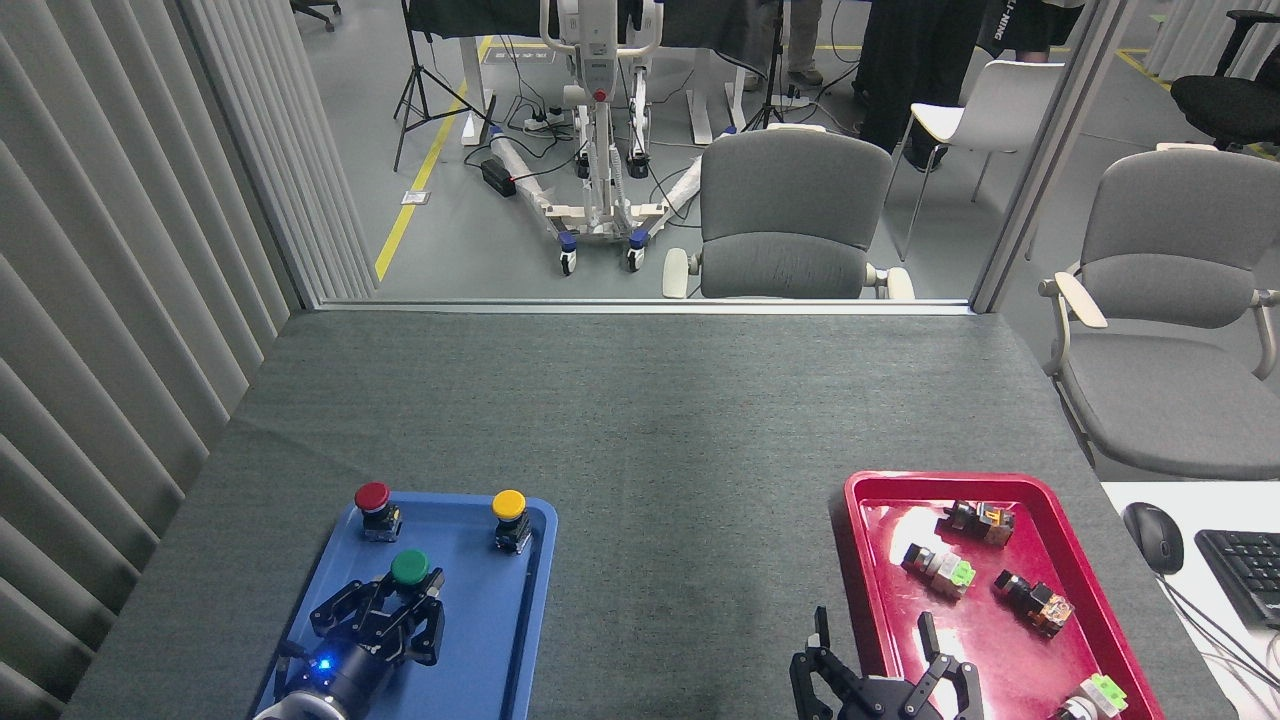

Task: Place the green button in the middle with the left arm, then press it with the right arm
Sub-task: 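Lift the green button with the left gripper and carry it toward the table middle, then lower the green button onto the table between the trays and open the left gripper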

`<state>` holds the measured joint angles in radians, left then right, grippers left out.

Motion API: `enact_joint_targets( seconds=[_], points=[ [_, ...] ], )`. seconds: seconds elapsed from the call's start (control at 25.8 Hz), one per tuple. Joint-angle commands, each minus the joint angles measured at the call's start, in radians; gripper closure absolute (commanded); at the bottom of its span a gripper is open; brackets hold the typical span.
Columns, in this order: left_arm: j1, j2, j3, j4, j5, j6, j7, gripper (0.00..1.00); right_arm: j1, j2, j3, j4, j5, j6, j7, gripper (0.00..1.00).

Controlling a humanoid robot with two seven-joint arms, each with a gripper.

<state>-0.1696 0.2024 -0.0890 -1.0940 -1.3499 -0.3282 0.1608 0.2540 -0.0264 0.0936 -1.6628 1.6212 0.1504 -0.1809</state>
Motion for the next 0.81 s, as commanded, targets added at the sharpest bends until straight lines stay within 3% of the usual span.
enact_joint_targets(
  seconds=[0.0, 0.08, 0.19, 0.39, 0.54, 0.77],
  points=[
    [0.005, 0.017, -0.054, -0.086, 0.006, -0.092, 0.051, 1.00, -0.002, -0.001, 0.000, 0.001, 0.000, -0.008, 0.001, 0.01],
    [-0.011, 0.009, -0.130, -0.125, 0.011, -0.120, 0.105, 1.00, -0.009, 0.000, 0.000, 0.001, 0.000, -0.008, 0.003, 0.01],
    [-0.050, -0.037, -0.296, -0.130, 0.011, -0.077, 0.115, 1.00, -0.029, -0.001, 0.000, 0.001, -0.006, -0.002, 0.003, 0.01],
    [-0.154, -0.173, -0.520, 0.092, -0.002, 0.104, 0.109, 1.00, -0.021, -0.010, 0.000, 0.008, -0.009, -0.003, 0.000, 0.01],
    [-0.169, -0.261, -0.548, 0.190, -0.002, 0.118, 0.112, 1.00, -0.022, -0.017, 0.002, 0.012, -0.009, -0.003, 0.000, 0.01],
    [-0.180, -0.268, -0.548, 0.223, 0.001, 0.118, 0.114, 0.97, -0.024, -0.023, 0.002, 0.012, -0.008, -0.006, 0.001, 0.01]
  ],
)
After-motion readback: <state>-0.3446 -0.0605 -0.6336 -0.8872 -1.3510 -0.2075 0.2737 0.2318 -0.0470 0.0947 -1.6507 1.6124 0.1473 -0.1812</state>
